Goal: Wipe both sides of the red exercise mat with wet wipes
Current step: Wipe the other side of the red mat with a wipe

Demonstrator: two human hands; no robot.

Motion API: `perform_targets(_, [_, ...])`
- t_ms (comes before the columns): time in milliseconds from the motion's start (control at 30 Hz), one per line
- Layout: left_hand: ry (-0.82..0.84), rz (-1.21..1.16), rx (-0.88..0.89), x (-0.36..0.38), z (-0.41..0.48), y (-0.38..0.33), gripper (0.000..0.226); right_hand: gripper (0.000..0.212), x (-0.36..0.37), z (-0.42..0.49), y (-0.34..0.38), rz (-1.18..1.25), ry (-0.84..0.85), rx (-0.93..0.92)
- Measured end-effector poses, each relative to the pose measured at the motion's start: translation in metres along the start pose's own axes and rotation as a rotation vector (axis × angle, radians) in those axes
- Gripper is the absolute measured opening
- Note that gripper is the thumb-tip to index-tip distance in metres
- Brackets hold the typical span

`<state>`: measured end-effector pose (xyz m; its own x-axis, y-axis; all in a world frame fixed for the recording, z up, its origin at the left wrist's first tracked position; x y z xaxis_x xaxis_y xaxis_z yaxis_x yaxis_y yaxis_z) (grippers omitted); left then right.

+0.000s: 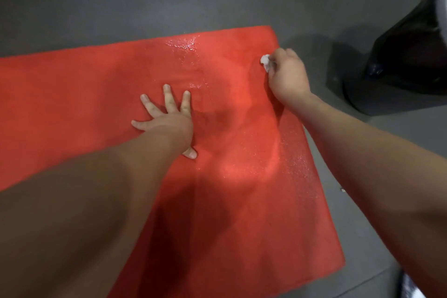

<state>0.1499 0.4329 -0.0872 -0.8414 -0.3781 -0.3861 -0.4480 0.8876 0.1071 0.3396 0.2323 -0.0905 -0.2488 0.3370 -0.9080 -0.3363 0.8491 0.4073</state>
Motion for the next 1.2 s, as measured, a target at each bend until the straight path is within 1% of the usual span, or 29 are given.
perform_targets(133, [0.023, 0.001, -0.01, -0.002, 0.0, 0.001, 0.159, 0.023, -0.003, 0.028, 0.006, 0.019, -0.014, 0.033])
perform_targets(400, [0.009, -0.027, 0.029, -0.001, 0.003, 0.003, 0.157, 0.025, -0.005, 0.068, 0.018, 0.095, -0.089, 0.159])
perform_targets(500, [0.002, -0.032, 0.056, -0.001, 0.003, 0.003, 0.155, 0.028, -0.008, 0.079, 0.021, 0.066, -0.087, 0.192])
perform_targets(567, [0.002, -0.031, 0.059, -0.001, 0.004, 0.003, 0.155, 0.032, -0.004, 0.081, 0.025, 0.045, -0.09, 0.256])
perform_targets(633, [0.007, -0.032, 0.048, -0.001, 0.005, 0.003, 0.156, 0.034, 0.0, 0.079, 0.038, -0.021, -0.106, 0.288])
perform_targets(700, [0.012, -0.033, 0.038, -0.001, 0.005, 0.002, 0.157, 0.028, 0.009, 0.076, 0.065, -0.108, -0.07, 0.183])
perform_targets(767, [0.01, -0.037, 0.037, -0.002, 0.005, 0.001, 0.157, 0.024, 0.024, 0.068, 0.104, -0.153, 0.036, -0.009])
perform_targets(833, [0.0, -0.036, 0.038, -0.002, 0.005, 0.002, 0.158, 0.023, 0.044, 0.057, 0.136, -0.129, 0.123, -0.189])
perform_targets(867, [-0.005, -0.034, 0.042, -0.002, 0.004, 0.003, 0.158, 0.023, 0.052, 0.053, 0.143, -0.1, 0.144, -0.249])
perform_targets(933, [-0.008, -0.032, 0.054, 0.0, 0.003, 0.003, 0.158, 0.023, 0.054, 0.055, 0.132, -0.046, 0.149, -0.284])
perform_targets(1000, [-0.005, -0.033, 0.06, 0.0, 0.004, 0.003, 0.156, 0.025, 0.04, 0.064, 0.099, -0.078, 0.125, -0.212])
perform_targets(1133, [0.003, -0.04, 0.049, 0.0, 0.004, 0.002, 0.156, 0.03, 0.002, 0.073, 0.023, -0.147, -0.081, 0.157])
perform_targets(1167, [0.005, -0.041, 0.049, -0.001, 0.004, 0.001, 0.156, 0.029, 0.0, 0.07, 0.02, -0.125, -0.11, 0.192])
perform_targets(1200, [0.006, -0.042, 0.05, -0.001, 0.004, 0.0, 0.156, 0.029, 0.002, 0.067, 0.027, -0.085, -0.107, 0.169])
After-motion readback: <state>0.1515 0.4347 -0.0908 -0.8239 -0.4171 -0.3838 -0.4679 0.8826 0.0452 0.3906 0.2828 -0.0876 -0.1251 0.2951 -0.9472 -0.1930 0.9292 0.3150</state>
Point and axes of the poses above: each hand's wrist, its own z-axis towards the middle knuckle, its own x-axis out of the palm, y = z × x, the point moved 4 cm from there along z, towards the middle knuckle, and after that the axes turned 10 degrees about y, right-handed, at the moved point
